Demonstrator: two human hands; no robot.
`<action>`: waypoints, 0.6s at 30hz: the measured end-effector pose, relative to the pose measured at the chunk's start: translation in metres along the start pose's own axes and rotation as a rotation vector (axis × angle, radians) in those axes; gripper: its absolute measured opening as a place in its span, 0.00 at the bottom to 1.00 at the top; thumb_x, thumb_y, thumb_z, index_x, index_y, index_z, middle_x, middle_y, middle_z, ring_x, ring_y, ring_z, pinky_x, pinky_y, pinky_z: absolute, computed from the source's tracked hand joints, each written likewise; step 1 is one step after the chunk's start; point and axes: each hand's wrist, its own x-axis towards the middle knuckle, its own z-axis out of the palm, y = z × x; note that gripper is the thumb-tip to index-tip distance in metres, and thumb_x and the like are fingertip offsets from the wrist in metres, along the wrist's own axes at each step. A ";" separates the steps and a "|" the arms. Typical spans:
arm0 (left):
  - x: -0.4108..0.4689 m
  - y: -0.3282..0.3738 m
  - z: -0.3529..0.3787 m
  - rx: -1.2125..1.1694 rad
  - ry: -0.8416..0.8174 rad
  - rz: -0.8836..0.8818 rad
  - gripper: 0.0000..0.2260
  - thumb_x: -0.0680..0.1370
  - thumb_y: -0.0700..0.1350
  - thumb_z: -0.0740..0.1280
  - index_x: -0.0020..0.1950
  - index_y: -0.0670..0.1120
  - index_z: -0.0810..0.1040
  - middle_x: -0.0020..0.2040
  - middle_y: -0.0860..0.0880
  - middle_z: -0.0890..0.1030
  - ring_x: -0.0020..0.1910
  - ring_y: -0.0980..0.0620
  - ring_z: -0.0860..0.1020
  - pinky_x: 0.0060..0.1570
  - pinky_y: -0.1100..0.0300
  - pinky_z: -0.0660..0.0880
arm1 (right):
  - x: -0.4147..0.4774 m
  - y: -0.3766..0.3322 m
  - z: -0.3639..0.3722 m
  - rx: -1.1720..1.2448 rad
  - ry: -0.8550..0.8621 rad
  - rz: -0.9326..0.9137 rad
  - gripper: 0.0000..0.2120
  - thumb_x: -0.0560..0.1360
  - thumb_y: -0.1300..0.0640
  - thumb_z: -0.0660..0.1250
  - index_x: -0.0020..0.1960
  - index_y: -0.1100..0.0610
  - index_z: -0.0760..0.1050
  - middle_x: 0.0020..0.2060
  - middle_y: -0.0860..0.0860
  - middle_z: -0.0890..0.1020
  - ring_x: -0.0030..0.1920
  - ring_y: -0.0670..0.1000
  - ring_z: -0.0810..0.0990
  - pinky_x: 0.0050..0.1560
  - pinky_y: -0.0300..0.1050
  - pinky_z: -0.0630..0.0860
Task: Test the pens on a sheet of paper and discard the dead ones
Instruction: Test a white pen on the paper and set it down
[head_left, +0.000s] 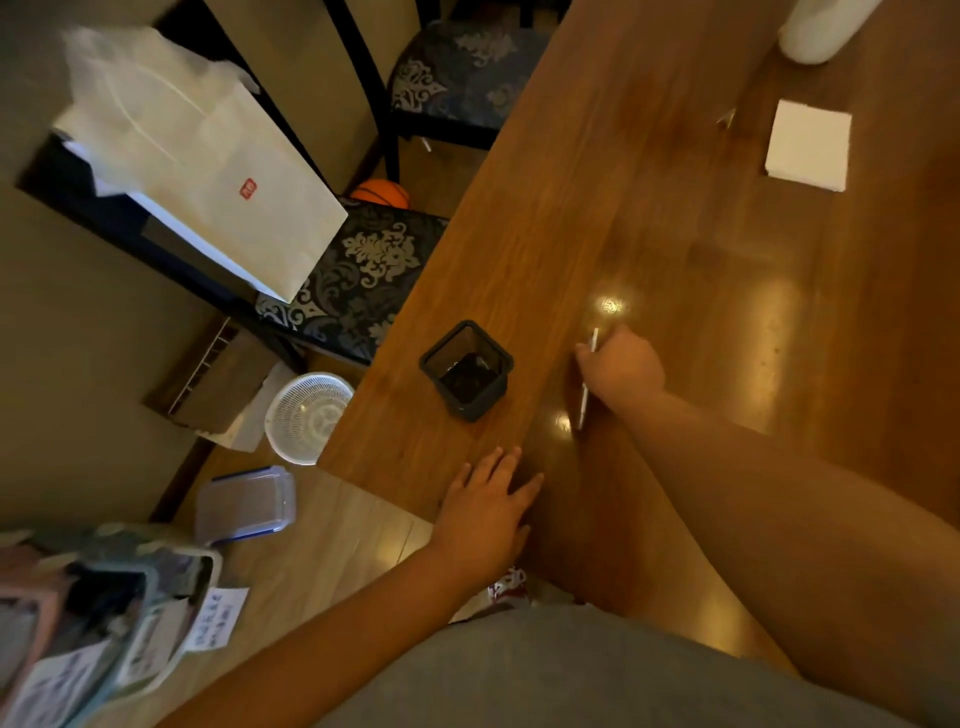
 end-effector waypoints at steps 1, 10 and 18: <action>0.000 -0.001 0.001 0.005 0.005 0.007 0.29 0.80 0.55 0.62 0.78 0.59 0.53 0.80 0.47 0.47 0.78 0.44 0.45 0.74 0.43 0.46 | 0.001 -0.001 0.000 -0.016 0.005 -0.002 0.22 0.77 0.44 0.65 0.61 0.60 0.71 0.54 0.59 0.80 0.54 0.61 0.80 0.46 0.49 0.76; 0.002 0.005 0.001 0.003 0.011 0.005 0.27 0.79 0.57 0.61 0.77 0.57 0.56 0.79 0.47 0.50 0.77 0.43 0.48 0.73 0.44 0.50 | -0.026 0.036 -0.001 0.109 -0.103 0.072 0.14 0.73 0.47 0.68 0.43 0.58 0.74 0.36 0.54 0.80 0.35 0.54 0.80 0.29 0.43 0.70; 0.016 0.070 -0.014 -0.068 -0.104 0.290 0.18 0.80 0.57 0.59 0.65 0.48 0.74 0.64 0.49 0.74 0.63 0.49 0.70 0.59 0.52 0.71 | -0.125 0.148 -0.015 0.845 -0.055 0.303 0.08 0.79 0.59 0.59 0.44 0.60 0.73 0.32 0.56 0.80 0.29 0.53 0.79 0.32 0.48 0.76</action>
